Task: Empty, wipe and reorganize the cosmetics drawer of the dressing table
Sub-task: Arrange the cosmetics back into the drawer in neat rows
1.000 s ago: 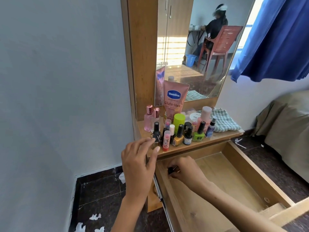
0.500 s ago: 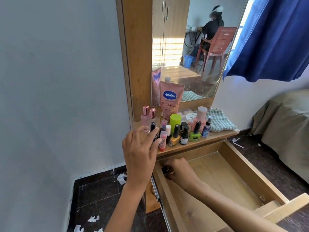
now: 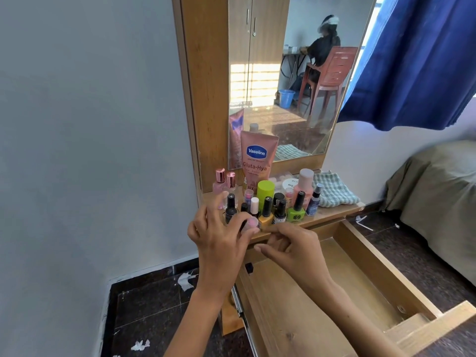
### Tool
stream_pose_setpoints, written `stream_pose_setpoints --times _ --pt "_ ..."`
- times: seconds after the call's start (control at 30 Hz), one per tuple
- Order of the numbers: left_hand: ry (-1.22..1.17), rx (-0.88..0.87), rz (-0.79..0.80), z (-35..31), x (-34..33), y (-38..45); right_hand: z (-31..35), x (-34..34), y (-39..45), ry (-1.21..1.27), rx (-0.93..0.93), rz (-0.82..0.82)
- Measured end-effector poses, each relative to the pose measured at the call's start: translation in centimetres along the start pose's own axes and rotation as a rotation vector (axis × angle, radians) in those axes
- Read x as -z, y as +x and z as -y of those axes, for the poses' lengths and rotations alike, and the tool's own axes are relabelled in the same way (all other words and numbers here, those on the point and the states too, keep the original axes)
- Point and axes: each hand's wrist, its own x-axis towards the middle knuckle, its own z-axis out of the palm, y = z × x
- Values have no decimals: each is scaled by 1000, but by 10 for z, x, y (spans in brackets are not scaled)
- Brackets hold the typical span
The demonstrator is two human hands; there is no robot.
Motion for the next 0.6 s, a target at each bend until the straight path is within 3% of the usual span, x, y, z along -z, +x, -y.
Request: stream_pose_setpoints --times 0.23,0.43,0.6 --pt "-106 -75 82 -8 4 -15 7 -9 7 -73 1 50" --pt "-240 69 30 7 16 -22 -15 -3 3 -242 -363 374" --pt "-187 58 -8 12 15 -24 -28 -35 -2 -291 -370 459"
